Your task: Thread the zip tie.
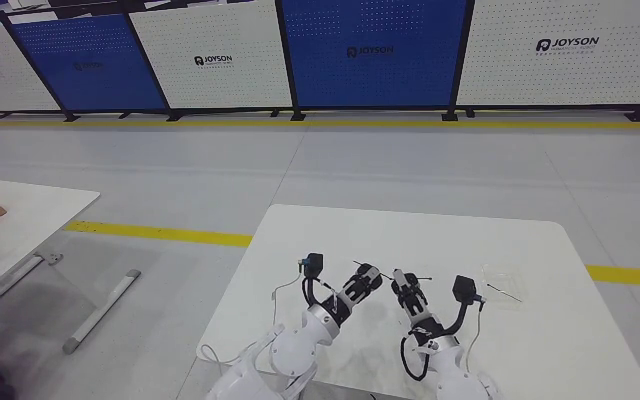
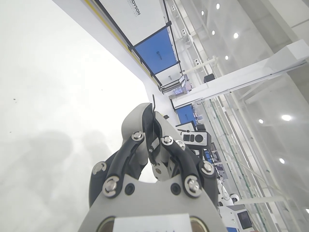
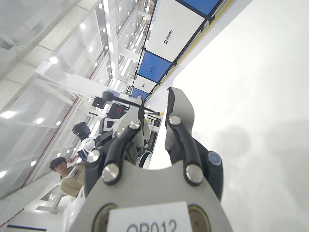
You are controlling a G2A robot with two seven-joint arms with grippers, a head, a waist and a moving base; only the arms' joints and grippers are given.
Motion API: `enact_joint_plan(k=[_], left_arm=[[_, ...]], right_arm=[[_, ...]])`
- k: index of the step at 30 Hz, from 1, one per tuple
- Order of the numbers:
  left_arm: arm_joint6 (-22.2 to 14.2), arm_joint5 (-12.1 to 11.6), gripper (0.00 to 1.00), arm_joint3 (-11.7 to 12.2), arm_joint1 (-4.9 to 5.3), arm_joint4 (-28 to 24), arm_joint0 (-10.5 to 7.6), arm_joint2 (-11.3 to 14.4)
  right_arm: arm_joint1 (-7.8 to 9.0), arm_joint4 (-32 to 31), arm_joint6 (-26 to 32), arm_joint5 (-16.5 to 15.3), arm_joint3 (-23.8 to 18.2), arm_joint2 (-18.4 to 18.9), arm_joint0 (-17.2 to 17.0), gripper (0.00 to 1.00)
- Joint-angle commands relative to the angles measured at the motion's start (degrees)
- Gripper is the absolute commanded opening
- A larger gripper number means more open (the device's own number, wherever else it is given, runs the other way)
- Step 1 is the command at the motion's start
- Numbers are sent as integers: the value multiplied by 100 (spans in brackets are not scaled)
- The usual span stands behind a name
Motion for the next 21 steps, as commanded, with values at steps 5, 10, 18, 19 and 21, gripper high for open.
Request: enact_joint_plan(k=[5,10,18,19,21], left_arm=[[-16,56,0,77,-24,-68,-60,9],[-7,58,0,84,-37,-79,-69,9],[-13,70,0,34,-49,-26,-38,15],[-18,74,0,27,-50,-18,-36,19],[-20,82,0,13,-54,-7,-33,21]], right_arm=[[10,25,101,-136,-38,89,-77,27],[8,-34,73,-118,-43,138,-121,27],[1,-47,61,-131,-76,206,-161,0],[0,-44,76,-127,-75,213,-157,0],[-2,-54,101,-118,-72,222,-150,0]])
